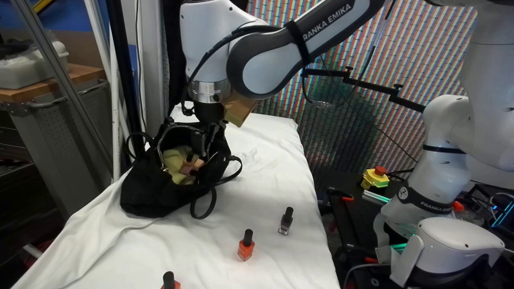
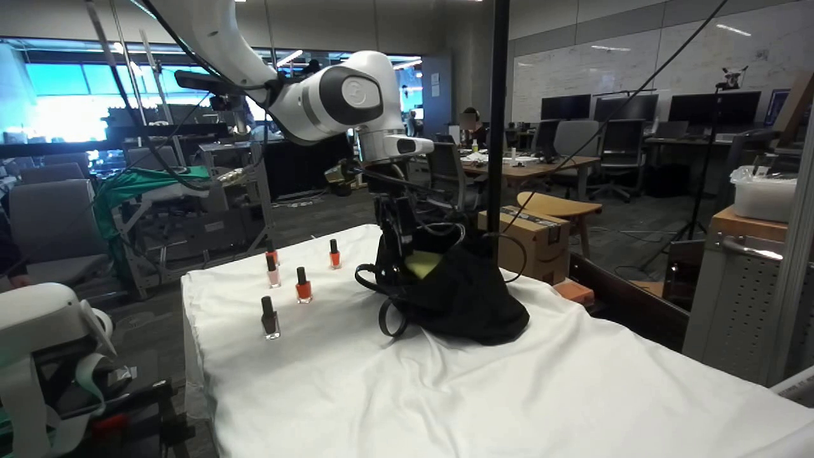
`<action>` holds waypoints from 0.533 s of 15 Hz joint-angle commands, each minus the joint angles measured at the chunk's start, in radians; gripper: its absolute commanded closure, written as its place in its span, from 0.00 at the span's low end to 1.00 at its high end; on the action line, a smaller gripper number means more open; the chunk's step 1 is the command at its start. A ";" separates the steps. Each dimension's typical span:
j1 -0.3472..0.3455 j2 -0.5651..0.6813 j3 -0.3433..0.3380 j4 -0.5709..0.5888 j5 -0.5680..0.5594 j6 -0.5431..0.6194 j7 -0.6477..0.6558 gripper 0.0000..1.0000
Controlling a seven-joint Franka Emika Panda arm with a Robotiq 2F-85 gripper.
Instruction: Pick up the nail polish and put them in the bag
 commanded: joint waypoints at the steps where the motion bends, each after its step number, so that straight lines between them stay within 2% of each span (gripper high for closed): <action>1: -0.018 -0.143 0.024 -0.168 0.059 -0.006 -0.018 0.00; 8: -0.031 -0.274 0.059 -0.402 0.148 0.035 -0.032 0.00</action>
